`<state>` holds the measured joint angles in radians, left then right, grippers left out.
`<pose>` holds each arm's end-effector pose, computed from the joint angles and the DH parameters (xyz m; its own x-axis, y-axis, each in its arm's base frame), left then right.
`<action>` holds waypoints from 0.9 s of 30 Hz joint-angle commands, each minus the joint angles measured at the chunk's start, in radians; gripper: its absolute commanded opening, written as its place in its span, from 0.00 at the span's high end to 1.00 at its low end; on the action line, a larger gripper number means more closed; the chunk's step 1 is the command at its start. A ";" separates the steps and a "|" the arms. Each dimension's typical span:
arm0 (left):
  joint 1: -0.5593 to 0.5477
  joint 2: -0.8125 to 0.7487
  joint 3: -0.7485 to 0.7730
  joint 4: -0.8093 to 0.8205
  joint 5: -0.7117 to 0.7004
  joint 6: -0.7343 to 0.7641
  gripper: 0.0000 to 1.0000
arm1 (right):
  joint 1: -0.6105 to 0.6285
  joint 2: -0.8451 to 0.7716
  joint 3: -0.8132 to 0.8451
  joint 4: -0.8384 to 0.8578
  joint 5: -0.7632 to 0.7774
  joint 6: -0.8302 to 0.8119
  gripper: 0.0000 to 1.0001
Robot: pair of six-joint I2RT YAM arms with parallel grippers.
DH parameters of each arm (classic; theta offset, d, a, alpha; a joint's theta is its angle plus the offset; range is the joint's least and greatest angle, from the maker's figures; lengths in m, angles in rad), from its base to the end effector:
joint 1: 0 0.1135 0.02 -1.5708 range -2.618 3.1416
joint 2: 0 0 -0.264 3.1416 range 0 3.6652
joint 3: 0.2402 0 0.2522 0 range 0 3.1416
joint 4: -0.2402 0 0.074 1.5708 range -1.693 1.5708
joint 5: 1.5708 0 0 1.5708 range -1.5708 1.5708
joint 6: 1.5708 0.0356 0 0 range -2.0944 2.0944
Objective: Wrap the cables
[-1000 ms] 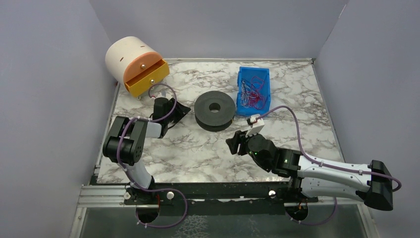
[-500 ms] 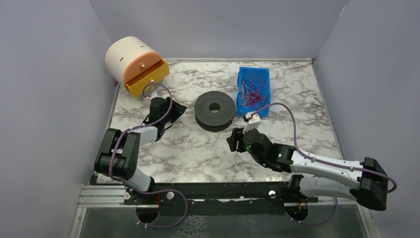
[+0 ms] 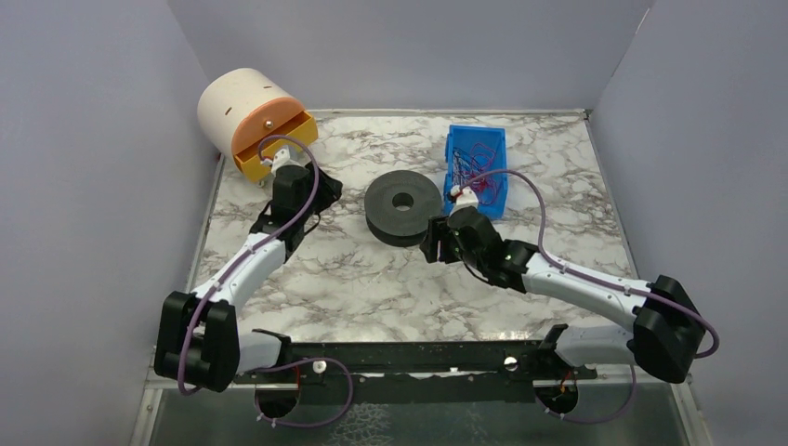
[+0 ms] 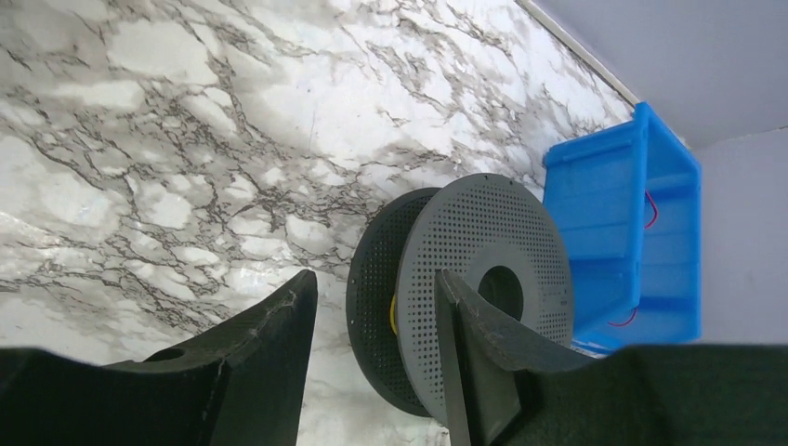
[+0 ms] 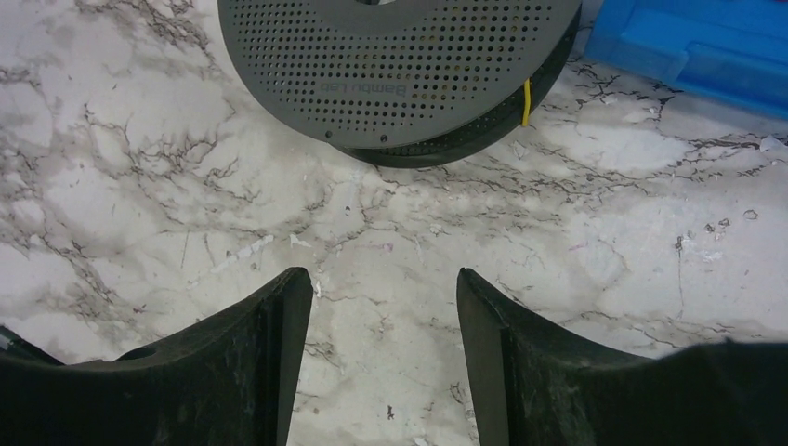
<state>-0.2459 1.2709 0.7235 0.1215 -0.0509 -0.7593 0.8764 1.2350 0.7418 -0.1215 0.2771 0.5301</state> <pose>0.2741 -0.0669 0.2442 -0.4271 -0.6017 -0.6750 -0.1321 0.7800 -0.6117 0.1775 0.1979 0.2372 -0.6198 0.0157 -0.7846 -0.3277 0.9033 0.2770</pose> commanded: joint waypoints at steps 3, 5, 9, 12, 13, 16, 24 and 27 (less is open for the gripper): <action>-0.037 -0.076 0.128 -0.195 -0.061 0.157 0.43 | -0.082 0.060 0.071 -0.040 -0.112 -0.027 0.33; -0.060 -0.086 0.170 -0.239 -0.066 0.205 0.38 | -0.101 0.089 0.099 -0.066 -0.112 -0.038 0.30; -0.140 -0.062 0.281 -0.360 -0.111 0.316 0.32 | -0.127 0.130 0.148 -0.122 -0.072 -0.046 0.25; -0.233 -0.032 0.359 -0.439 -0.165 0.385 0.28 | -0.137 0.139 0.170 -0.152 -0.007 -0.053 0.20; -0.259 -0.024 0.379 -0.460 -0.178 0.403 0.27 | -0.140 0.141 0.176 -0.164 0.014 -0.054 0.18; -0.337 0.003 0.440 -0.520 -0.223 0.458 0.22 | -0.160 0.133 0.188 -0.195 0.068 -0.062 0.14; -0.526 0.061 0.569 -0.671 -0.281 0.593 0.01 | -0.266 0.009 0.151 -0.190 0.033 -0.099 0.13; -0.527 0.015 0.562 -0.678 -0.257 0.613 0.01 | -0.275 -0.040 0.146 -0.207 0.044 -0.104 0.14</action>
<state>-0.7750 1.3403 1.2602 -0.4858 -0.2932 -0.2169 0.6178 1.2659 0.8974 -0.2943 0.2947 0.4507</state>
